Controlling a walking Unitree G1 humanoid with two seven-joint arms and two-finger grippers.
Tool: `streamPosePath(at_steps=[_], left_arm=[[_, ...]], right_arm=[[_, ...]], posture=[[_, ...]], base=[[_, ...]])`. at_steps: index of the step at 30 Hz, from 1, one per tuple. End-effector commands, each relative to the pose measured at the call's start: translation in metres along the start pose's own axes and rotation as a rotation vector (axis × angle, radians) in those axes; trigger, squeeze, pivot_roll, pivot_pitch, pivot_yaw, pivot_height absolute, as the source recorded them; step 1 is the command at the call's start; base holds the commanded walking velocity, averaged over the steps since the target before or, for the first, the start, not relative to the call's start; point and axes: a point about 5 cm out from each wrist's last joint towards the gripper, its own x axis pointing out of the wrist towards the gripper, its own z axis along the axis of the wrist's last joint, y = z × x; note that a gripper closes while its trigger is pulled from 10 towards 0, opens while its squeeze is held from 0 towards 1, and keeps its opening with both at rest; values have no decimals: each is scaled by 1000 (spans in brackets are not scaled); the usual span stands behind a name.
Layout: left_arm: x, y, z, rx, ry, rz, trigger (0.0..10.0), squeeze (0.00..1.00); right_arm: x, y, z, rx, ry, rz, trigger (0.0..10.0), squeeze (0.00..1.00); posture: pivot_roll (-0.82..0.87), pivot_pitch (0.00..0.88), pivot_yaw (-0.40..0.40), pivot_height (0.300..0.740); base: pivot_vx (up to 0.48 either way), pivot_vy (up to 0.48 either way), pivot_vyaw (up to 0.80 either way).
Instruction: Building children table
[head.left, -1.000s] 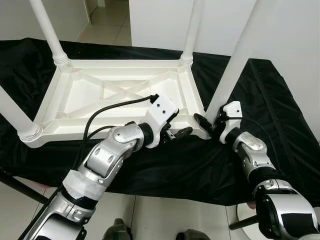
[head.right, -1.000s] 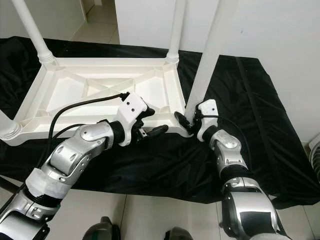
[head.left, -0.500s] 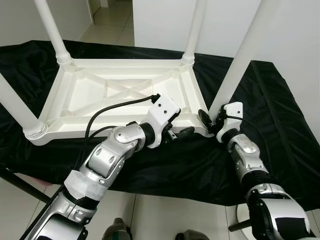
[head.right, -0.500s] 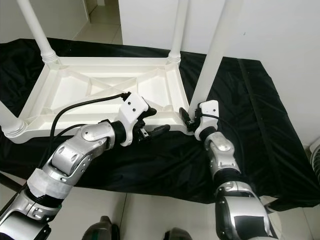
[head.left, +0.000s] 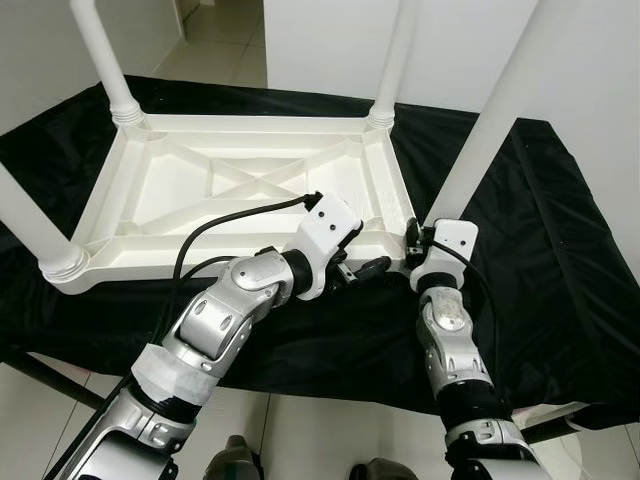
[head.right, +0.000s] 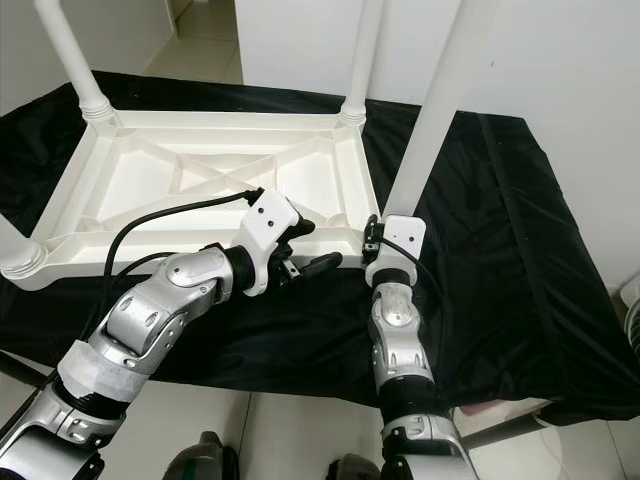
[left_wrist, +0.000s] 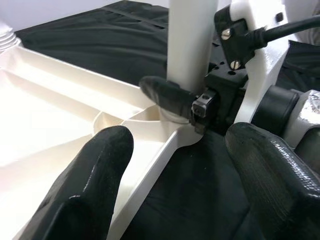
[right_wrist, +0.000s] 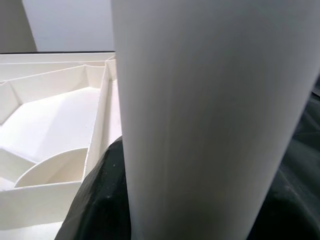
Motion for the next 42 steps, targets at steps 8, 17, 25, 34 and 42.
streamPosePath(at_steps=[8, 17, 25, 34, 42], left_arm=[[1, 3, 1, 16, 5, -16, 10000, 0], [-1, 4, 4, 30, 10, -28, 10000, 0], [-1, 1, 5, 44, 16, -50, 10000, 0], [-2, 3, 7, 50, 16, -52, 10000, 0], [-1, 4, 8, 57, 11, -56, 10000, 0]], right_arm=[[-1, -3, 1, 13, 11, 53, 10000, 1000], [15, -5, 18, -25, -15, 340, 10000, 239], [19, -6, 12, -137, 32, 674, 10000, 0], [21, -12, 1, -146, 123, 836, 10000, 0], [20, -22, 2, -30, 118, 885, 0, 0]], posture=[[4, 0, 0, 740], [16, 0, 6, 740], [22, 0, 15, 740], [24, 0, 24, 740], [13, 0, 30, 740]], base=[[0, 0, 0], [0, 0, 0], [0, 0, 0], [0, 0, 0], [0, 0, 0]])
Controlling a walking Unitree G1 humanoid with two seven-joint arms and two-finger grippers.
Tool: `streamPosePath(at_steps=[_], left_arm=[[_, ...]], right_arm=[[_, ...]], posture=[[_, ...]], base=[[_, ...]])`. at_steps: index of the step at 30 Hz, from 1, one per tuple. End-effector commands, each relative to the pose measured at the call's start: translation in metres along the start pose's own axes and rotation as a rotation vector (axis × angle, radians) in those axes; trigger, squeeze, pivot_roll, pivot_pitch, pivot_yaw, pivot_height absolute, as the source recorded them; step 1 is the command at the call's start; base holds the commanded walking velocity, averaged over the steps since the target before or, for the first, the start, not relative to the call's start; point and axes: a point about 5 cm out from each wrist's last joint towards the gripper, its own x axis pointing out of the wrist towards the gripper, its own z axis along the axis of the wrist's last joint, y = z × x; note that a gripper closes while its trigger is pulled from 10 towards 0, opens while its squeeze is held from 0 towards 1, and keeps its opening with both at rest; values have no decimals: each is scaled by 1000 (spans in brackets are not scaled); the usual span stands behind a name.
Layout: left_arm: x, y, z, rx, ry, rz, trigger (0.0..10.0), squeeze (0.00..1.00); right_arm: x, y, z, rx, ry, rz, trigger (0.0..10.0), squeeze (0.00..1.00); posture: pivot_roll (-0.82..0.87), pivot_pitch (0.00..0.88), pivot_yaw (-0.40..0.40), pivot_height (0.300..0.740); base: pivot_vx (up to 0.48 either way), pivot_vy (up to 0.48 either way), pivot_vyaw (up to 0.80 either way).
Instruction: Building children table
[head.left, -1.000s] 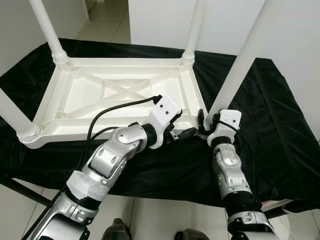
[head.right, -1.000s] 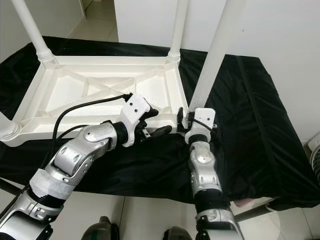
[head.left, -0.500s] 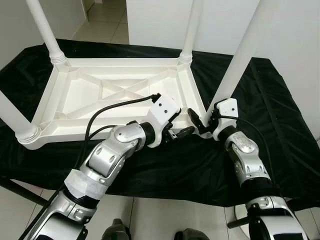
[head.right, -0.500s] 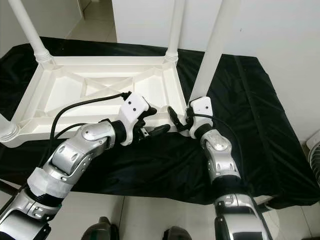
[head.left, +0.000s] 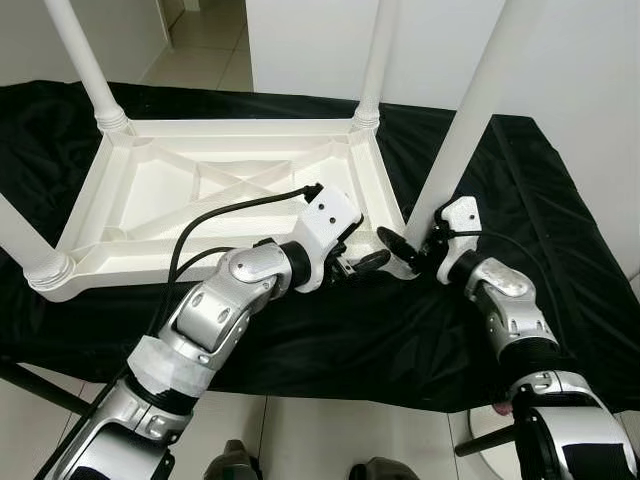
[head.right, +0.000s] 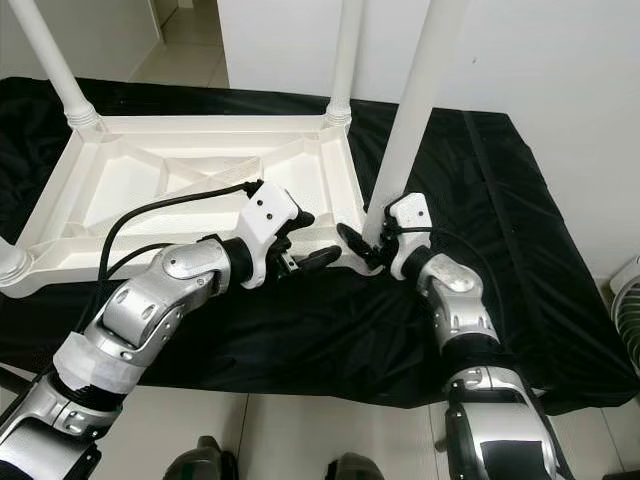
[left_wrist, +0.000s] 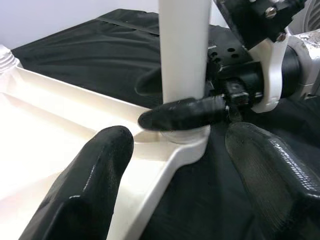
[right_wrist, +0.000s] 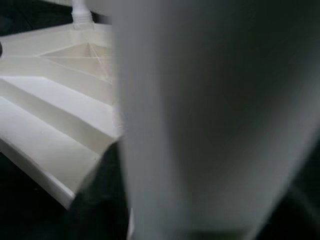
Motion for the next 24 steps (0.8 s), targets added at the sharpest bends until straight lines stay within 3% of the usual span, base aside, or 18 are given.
streamPosePath(at_steps=[1, 8, 14, 16, 24], left_arm=[[1, -2, 2, 13, 5, -66, 10000, 0], [3, -6, 1, 11, 4, -86, 10000, 0], [7, -4, 4, 13, -3, -94, 10000, 0], [7, -4, 4, 13, -3, -94, 10000, 0], [16, -2, 14, 25, -35, -112, 10000, 0]], right_arm=[[0, 9, -11, 44, 33, 46, 0, 0], [-9, 7, -21, 89, 22, -20, 0, 0], [-19, 7, -30, 106, 23, -228, 0, 0], [-19, 7, -30, 106, 23, -228, 0, 0], [-17, 7, -15, 90, -53, -464, 0, 0]], posture=[[13, 0, 30, 740], [-2, 0, 34, 740], [-22, 0, 33, 740], [-22, 0, 33, 740], [-66, 0, 18, 740]], base=[[0, 0, 0], [0, 0, 0], [0, 0, 0], [0, 0, 0], [0, 0, 0]])
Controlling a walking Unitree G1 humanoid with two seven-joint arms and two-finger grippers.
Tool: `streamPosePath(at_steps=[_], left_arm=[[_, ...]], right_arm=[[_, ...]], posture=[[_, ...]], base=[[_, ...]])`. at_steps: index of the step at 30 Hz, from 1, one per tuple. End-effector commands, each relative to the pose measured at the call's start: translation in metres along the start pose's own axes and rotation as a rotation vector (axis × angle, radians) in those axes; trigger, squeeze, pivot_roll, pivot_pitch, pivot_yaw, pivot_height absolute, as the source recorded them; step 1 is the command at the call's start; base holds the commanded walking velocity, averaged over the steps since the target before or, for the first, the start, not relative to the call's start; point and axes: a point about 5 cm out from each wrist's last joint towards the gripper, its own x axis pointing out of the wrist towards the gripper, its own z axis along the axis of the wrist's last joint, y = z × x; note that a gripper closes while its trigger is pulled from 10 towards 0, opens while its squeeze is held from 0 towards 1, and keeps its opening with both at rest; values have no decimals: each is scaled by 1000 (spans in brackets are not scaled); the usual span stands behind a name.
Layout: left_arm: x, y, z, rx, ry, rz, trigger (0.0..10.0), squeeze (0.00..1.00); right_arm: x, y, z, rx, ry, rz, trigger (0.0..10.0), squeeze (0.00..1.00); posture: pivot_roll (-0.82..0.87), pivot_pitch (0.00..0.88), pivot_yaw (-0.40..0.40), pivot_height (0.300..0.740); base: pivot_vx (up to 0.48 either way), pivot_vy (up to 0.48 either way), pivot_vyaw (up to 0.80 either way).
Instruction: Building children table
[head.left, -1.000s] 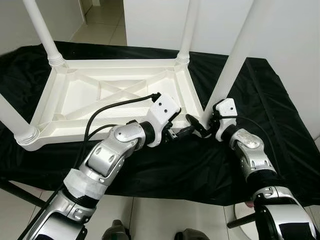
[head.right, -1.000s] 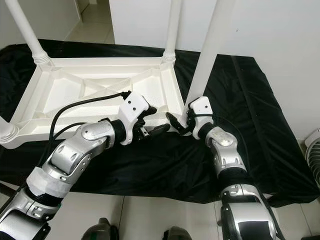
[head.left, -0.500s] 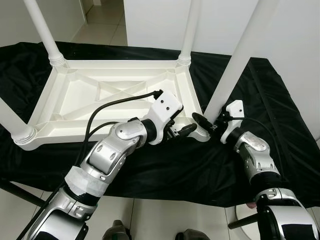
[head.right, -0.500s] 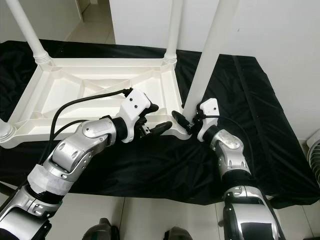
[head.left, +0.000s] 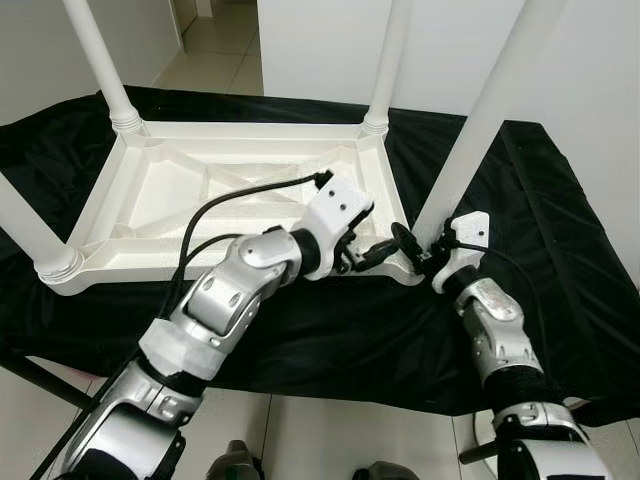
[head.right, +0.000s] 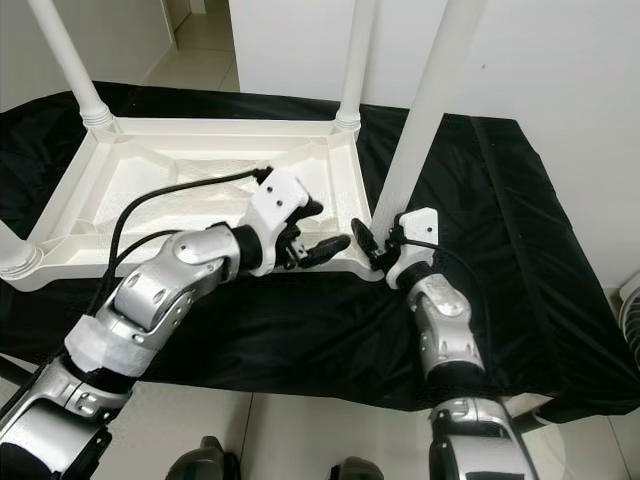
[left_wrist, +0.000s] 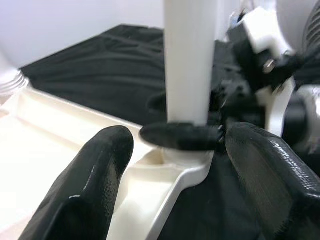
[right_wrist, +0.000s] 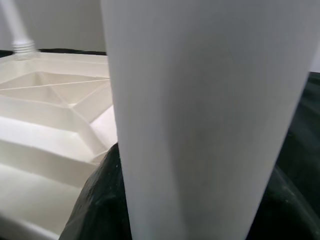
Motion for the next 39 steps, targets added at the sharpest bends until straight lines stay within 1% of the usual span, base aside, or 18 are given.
streamPosePath(at_steps=[1, 2, 9, 10, 11, 12, 14, 15, 16, 22, 23, 28, 32, 33, 34, 36, 37, 39], left_arm=[[3, -4, -1, 11, 3, -88, 10000, 0], [3, -5, -1, 8, 2, -89, 10000, 0], [5, -6, -2, 1, -3, -94, 10000, 0], [6, -6, -2, -1, -5, -93, 10000, 0], [6, -6, -2, -1, -5, -93, 10000, 0], [6, -3, 0, -3, -13, -84, 10000, 0], [6, 2, 4, 3, -21, -70, 10000, 0], [6, 2, 4, 3, -21, -70, 10000, 0], [6, 4, 3, 3, -17, -57, 10000, 0], [5, 6, 2, -9, -17, -41, 10000, 0], [4, 3, 0, -14, -16, -43, 10000, 0], [2, -3, -4, -13, -10, -53, 10000, 0], [1, -2, -5, -12, -8, -53, 10000, 0], [1, -2, -6, -13, -8, -53, 10000, 0], [1, -1, -6, -13, -7, -55, 10000, 0], [1, -1, -6, -12, -7, -55, 10000, 0], [1, -2, -4, -11, -7, -64, 10000, 0], [2, -2, -3, -10, -8, -69, 10000, 0]], right_arm=[[-6, -11, -3, 15, 28, -142, 0, 0], [-7, -15, -1, 10, 29, -216, 0, 0], [-10, -15, 3, -7, 26, -352, 0, 0], [-10, -8, 4, -19, 25, -396, 0, 0], [-10, -8, 4, -19, 25, -396, 0, 0], [-8, 2, 4, -19, 38, -468, 0, 0], [-3, 18, 3, -29, 69, -522, 0, 0], [-3, 18, 3, -29, 69, -522, 0, 0], [-1, 22, 3, -29, 75, -511, 10000, 0], [-1, 19, 6, -19, 67, -492, 10000, 0], [-3, 17, 7, -9, 52, -486, 10000, 1000], [-3, 18, 13, 10, 3, -401, 10000, 1000], [-1, 21, 14, -17, 19, -351, 10000, 1000], [1, 23, 18, -39, 17, -294, 10000, 231], [3, 26, 21, -50, 10, -235, 10000, 0], [4, 27, 23, -55, 3, -197, 10000, 0], [3, 24, 28, -98, -9, -94, 10000, 0], [3, 21, 29, -124, -10, -52, 10000, 0]], posture=[[-66, 0, 18, 740], [-78, 0, 19, 740], [-85, 0, 20, 740], [-88, 0, 12, 740], [-88, 0, 12, 740], [-83, 22, 14, 740], [-82, 10, 5, 740], [-82, 10, 5, 740], [-80, 12, 4, 740], [-70, 27, 4, 740], [-65, 28, 2, 740], [-64, 11, -2, 740], [-65, 11, 1, 740], [-68, 11, 14, 740], [-67, 15, 19, 740], [-67, 15, 19, 740], [-52, 29, 24, 740], [-52, 29, 24, 740]], base=[[0, 0, 0], [0, 0, 0], [0, 0, 0], [0, 0, 0], [0, 0, 0], [0, 0, 0], [0, 0, 0], [0, 0, 0], [0, 0, 0], [0, 0, 0], [0, 0, 0], [0, 0, 0], [0, 0, 0], [0, 0, 0], [0, 0, 0], [0, 0, 0], [0, 0, 0], [0, 0, 0]])
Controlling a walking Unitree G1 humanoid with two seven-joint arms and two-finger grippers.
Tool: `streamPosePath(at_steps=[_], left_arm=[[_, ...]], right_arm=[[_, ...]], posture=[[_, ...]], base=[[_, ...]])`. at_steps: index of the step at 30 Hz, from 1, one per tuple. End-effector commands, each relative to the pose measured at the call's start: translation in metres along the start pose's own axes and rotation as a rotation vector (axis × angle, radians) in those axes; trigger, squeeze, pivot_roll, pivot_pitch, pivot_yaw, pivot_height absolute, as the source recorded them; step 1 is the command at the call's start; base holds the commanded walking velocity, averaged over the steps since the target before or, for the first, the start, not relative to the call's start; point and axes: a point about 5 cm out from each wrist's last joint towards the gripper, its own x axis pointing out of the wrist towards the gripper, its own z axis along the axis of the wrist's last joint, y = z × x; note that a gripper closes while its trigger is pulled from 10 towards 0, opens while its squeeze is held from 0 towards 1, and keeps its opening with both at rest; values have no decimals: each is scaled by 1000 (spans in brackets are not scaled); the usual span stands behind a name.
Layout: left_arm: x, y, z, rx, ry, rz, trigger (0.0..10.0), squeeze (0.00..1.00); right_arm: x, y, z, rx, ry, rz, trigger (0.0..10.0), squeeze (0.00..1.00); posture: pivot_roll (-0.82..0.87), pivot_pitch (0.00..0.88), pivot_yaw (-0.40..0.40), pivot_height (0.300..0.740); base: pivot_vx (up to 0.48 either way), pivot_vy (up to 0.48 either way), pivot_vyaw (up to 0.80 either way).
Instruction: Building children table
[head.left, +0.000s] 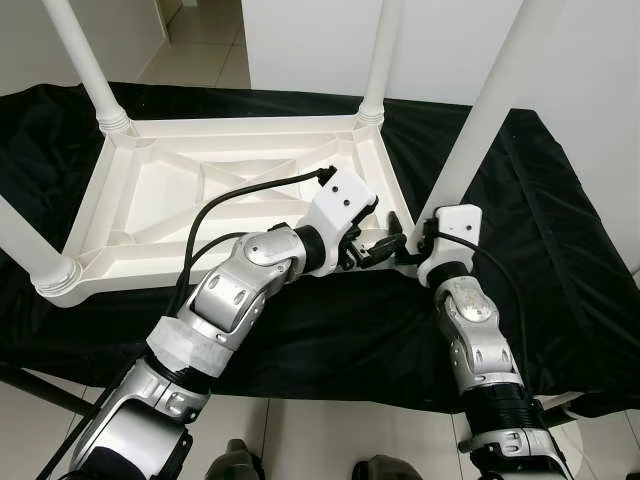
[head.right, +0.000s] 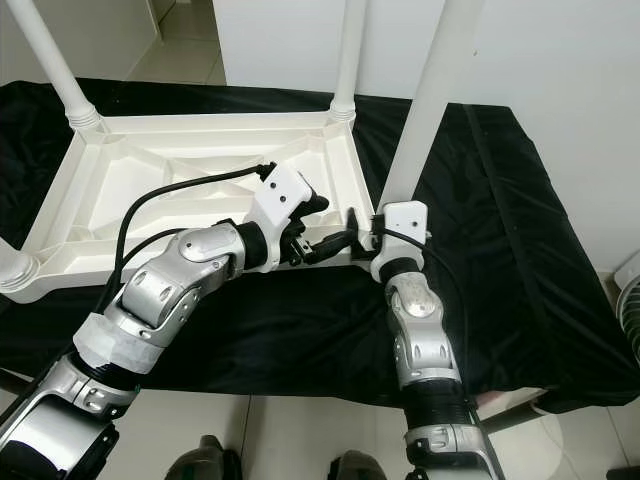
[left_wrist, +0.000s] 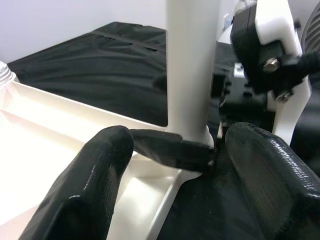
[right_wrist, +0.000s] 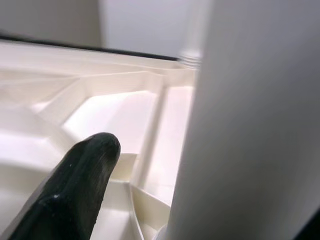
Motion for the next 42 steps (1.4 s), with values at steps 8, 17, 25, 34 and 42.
streamPosePath(at_steps=[8, 17, 25, 34, 42], left_arm=[[-2, -11, -2, 4, 15, -100, 10000, 0], [-14, -17, -14, -10, 58, -110, 10000, 0], [-24, -20, -20, -4, 98, -124, 10000, 0], [-25, -28, -24, -22, 107, -144, 10000, 0], [-23, -31, -21, -28, 99, -153, 10000, 0]], right_arm=[[-2, -8, -1, -28, -8, 253, 10000, 0], [-7, -12, -13, -18, 45, 447, 10000, 0], [2, -19, -18, -16, 81, 545, 10000, 0], [7, -22, -23, 21, 92, 568, 2039, 0], [4, -25, -24, 100, 64, 528, 0, 0]], posture=[[-35, 39, 24, 740], [-18, 39, 28, 740], [0, 50, 13, 740], [-16, 62, 16, 740], [-17, 67, 11, 740]], base=[[0, 0, 0], [0, 0, 0], [0, 0, 0], [0, 0, 0], [0, 0, 0]])
